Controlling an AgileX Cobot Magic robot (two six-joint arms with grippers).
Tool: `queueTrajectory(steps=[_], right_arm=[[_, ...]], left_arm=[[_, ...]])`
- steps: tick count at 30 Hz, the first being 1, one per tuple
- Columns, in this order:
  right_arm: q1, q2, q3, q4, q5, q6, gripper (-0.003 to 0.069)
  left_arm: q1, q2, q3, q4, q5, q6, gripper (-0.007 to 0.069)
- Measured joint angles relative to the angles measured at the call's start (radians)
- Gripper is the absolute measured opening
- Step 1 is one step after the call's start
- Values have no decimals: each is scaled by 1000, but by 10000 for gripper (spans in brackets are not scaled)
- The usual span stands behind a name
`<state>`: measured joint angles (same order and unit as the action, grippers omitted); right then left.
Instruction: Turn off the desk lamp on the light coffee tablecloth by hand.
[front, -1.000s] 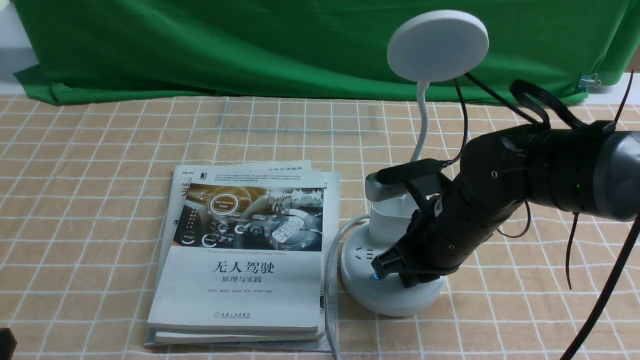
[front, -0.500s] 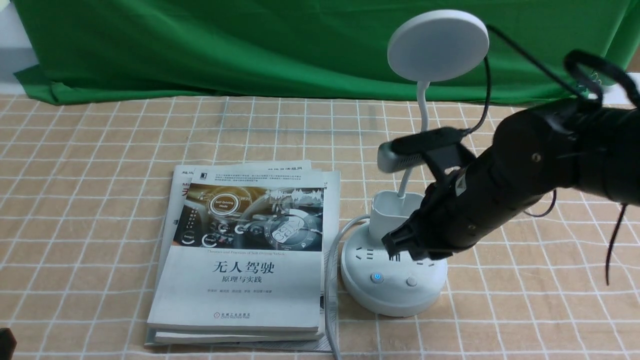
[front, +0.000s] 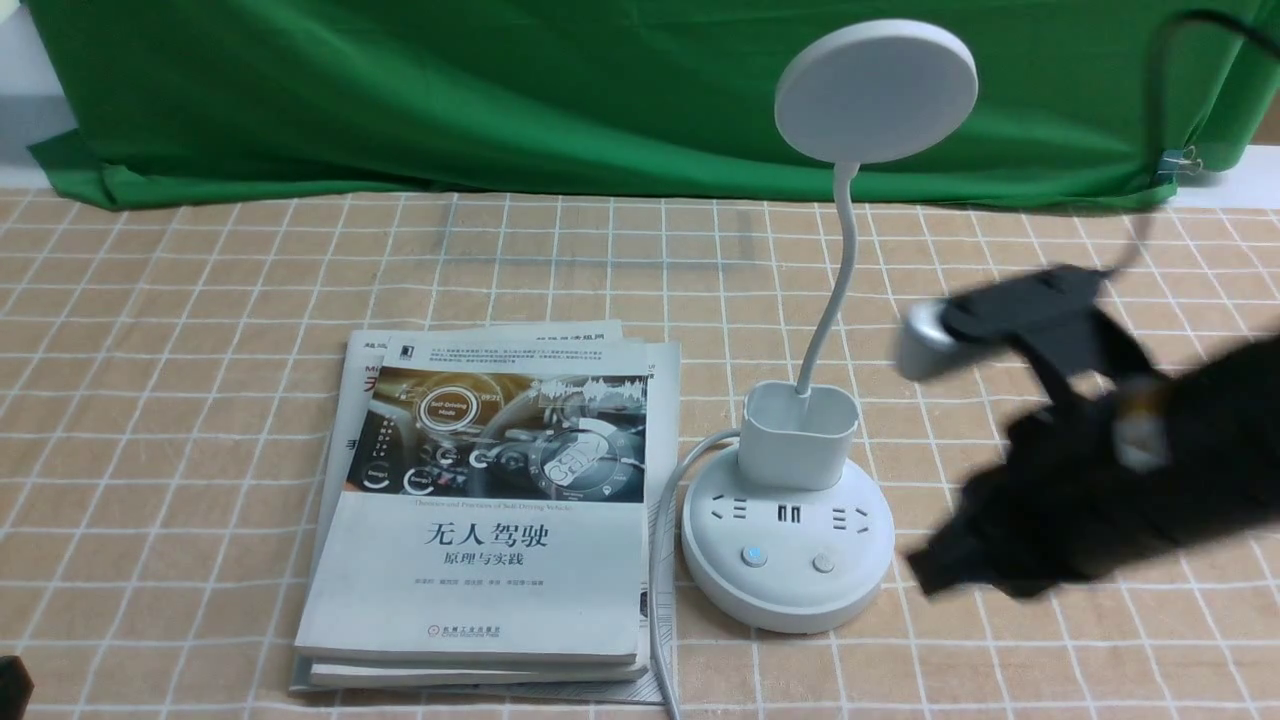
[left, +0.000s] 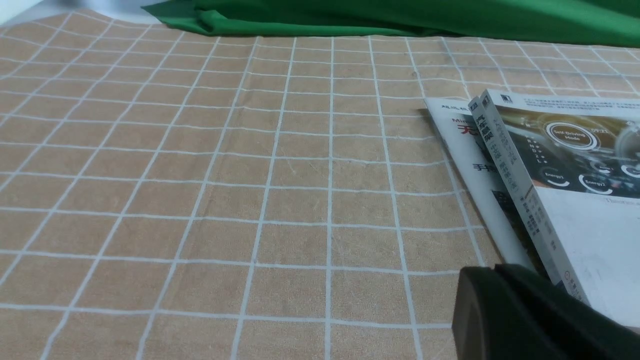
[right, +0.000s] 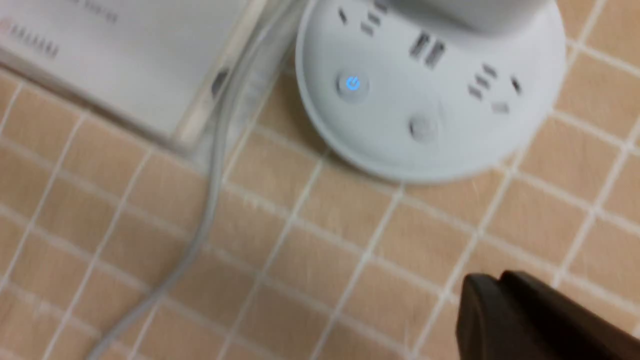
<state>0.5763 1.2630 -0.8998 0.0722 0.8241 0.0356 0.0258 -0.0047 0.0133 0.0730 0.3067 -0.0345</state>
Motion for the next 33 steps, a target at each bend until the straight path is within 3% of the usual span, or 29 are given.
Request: queueTrajectory(steps=[11,20,25,33], right_arm=[[0,-302,76,0,54,15,59],[-5,-444,114,-48,35,18,25],[-106,-588,277,-57,-148,14,26],[-367,-877,646,-72,-433,9,31]], left_arm=[[0,0,0,0,0,0,4],[0,0,0,0,0,0,4],[0,0,0,0,0,0,4],[0,0,0,0,0,0,4]])
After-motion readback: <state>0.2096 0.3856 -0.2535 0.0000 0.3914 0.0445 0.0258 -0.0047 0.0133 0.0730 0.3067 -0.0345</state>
